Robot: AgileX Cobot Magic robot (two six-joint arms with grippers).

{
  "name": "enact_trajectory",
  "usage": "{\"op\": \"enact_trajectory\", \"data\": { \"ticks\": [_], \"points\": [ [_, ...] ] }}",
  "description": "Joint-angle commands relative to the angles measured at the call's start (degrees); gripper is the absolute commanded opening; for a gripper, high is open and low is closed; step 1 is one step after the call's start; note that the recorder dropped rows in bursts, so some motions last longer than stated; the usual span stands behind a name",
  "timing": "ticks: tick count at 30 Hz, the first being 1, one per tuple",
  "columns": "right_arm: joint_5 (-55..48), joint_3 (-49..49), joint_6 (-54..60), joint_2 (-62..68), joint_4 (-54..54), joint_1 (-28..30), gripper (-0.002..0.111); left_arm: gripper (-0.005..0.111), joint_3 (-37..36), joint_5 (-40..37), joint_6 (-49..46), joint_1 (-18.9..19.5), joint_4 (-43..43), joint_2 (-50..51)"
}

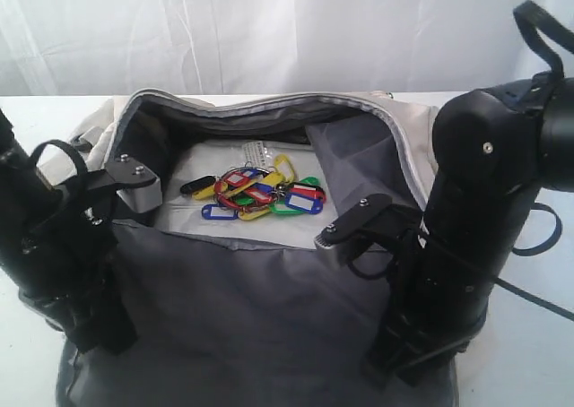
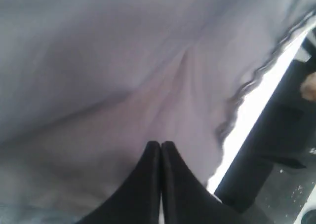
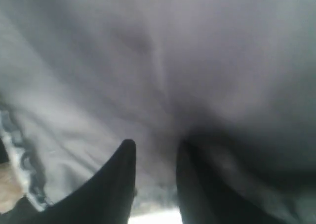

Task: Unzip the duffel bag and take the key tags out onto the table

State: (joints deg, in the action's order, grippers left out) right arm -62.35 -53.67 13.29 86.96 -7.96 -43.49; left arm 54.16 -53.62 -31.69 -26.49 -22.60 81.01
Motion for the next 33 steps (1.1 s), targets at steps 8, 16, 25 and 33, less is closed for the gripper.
{"op": "enact_trajectory", "data": {
  "ticks": [8, 16, 25, 33],
  "points": [
    [-3.06, -1.21, -4.47, -1.64, 1.72, 0.08, 0.028, 0.000, 1.26, -4.12, 7.29, 0.05, 6.11, 0.79],
    [1.79, -10.51, 3.58, -10.85, -10.64, 0.08, 0.028, 0.000, 6.49, -9.04, 5.04, 0.05, 3.65, -7.80],
    [24.84, -20.80, 18.03, -1.00, -10.22, 0.08, 0.029, 0.000, 6.23, -8.83, 7.90, 0.05, 5.26, -11.42],
    [24.06, -29.95, 25.65, 15.45, -10.22, -0.28, 0.050, 0.000, 2.48, -9.55, 24.18, 0.05, 22.60, -11.42]
  ]
}}
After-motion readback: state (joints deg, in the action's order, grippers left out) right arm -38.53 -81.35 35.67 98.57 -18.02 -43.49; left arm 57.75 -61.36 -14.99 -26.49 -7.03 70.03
